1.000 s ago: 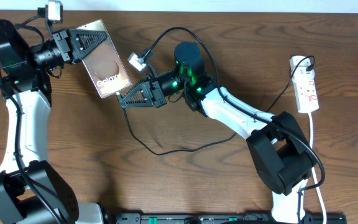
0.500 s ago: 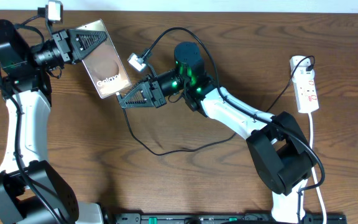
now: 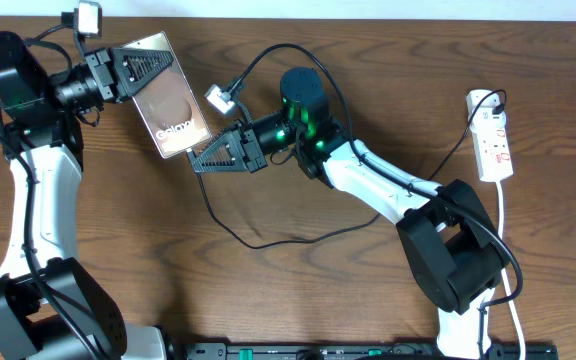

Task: Plug charger to phone and switch on socket

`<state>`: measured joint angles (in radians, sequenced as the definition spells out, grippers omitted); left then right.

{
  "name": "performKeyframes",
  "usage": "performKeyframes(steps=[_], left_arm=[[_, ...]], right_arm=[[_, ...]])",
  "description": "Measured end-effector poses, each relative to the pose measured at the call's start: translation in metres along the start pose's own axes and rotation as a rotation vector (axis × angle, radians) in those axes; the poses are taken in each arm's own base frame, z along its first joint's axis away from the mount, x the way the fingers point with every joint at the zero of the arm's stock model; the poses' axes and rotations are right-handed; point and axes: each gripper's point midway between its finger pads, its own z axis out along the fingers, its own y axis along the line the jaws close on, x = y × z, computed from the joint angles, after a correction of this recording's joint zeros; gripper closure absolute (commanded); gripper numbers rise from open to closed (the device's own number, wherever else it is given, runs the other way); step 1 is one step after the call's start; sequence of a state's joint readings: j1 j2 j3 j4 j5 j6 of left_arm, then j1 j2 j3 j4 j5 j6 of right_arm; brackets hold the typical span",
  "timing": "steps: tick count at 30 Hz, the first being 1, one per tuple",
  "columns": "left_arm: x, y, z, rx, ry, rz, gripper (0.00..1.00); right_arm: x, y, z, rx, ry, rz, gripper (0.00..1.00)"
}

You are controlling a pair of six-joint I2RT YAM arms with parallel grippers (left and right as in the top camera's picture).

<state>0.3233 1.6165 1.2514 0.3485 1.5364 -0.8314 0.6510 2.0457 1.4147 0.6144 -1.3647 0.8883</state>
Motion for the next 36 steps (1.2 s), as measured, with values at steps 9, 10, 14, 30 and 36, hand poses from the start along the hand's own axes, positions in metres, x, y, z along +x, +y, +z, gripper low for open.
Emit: performKeyframes(steps=[9, 10, 14, 30, 36], left_arm=[[-0.0001, 0.0001, -0.0001, 0.000, -0.001, 0.002, 0.93], [-0.0001, 0.0001, -0.0001, 0.000, -0.001, 0.002, 0.93], [-0.0003, 0.0002, -0.0004, -0.001, -0.002, 0.002, 0.92], [-0.0033, 0.0027, -0.0014, -0.015, -0.019, 0.019, 0.93], [-0.0046, 0.0037, -0.0029, -0.020, -0.026, 0.018, 0.93]], right_arm=[[-0.0006, -0.0005, 0.0000, 0.003, -0.004, 0.002, 0.99], [-0.0006, -0.0006, 0.0000, 0.003, -0.004, 0.004, 0.99], [-0.0010, -0.0008, 0.0000, 0.005, -0.006, 0.018, 0.99], [-0.0064, -0.0030, -0.0001, 0.021, -0.034, 0.058, 0.99], [-0.0082, -0.0026, 0.0001, 0.020, -0.041, 0.048, 0.96]])
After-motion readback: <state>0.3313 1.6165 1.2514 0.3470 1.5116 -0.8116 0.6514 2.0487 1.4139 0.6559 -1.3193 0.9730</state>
